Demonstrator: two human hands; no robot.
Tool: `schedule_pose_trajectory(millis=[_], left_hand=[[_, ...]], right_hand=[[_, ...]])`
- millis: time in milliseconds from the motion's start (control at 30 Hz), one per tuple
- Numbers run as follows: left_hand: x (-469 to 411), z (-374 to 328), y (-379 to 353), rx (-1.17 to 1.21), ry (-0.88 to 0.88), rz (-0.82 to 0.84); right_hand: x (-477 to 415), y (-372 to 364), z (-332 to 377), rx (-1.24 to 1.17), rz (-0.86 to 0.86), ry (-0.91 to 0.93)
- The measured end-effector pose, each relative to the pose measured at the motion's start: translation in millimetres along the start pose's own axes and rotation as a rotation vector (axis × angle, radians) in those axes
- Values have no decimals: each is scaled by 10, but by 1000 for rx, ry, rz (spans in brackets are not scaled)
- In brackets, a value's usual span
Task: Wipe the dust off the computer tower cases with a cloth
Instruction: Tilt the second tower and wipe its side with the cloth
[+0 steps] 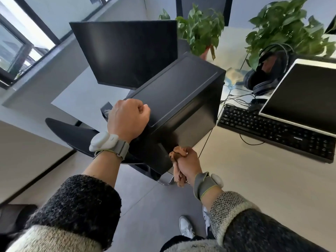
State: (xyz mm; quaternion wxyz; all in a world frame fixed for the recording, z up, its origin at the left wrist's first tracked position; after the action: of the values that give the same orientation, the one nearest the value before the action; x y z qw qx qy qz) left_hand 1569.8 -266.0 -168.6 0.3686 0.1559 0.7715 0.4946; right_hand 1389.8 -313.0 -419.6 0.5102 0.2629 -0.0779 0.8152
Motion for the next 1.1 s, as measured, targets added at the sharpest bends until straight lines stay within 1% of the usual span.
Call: schedule_pose_trajectory(millis=[67, 167, 233, 300, 400, 533, 733, 933, 1000, 1100], left_hand=[[7, -25, 2, -13, -11, -2], [8, -22, -7, -26, -22, -2], [-6, -32, 7, -46, -24, -4], [-11, -40, -9, -70, -24, 1], [-9, -32, -54, -90, -15, 25], [2, -57, -54, -116, -20, 30], [4, -41, -18, -137, -18, 14], [8, -85, -12, -121, -19, 4], [-1, -66, -9, -114, -25, -9], [0, -44, -19, -108, -30, -19]], right_hand=[[6, 16, 125, -10, 3, 42], [9, 99, 365, -124, -15, 191], [8, 143, 450, -122, -11, 274], [-47, 135, 386, -93, -3, 268], [-146, 138, 307, -62, 20, 198], [-236, 161, 366, -9, 104, 194], [-195, 187, 572, -83, 40, 312], [-315, 202, 364, 16, 53, 203], [-265, 214, 553, -18, 51, 251], [-134, 256, 802, -60, 15, 393]])
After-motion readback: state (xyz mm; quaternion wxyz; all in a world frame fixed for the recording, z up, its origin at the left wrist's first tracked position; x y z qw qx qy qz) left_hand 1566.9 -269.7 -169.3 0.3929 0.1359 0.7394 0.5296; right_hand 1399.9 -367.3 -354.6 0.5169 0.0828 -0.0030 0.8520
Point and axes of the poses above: each hand's wrist, its own x-axis away from the middle knuckle, its own y-axis out of the back of the hand, z = x × y, the point moved 10 cm from there along -x, towards the middle knuckle, and after that the axes turned 10 degrees about -z, right-handed, at the moved point
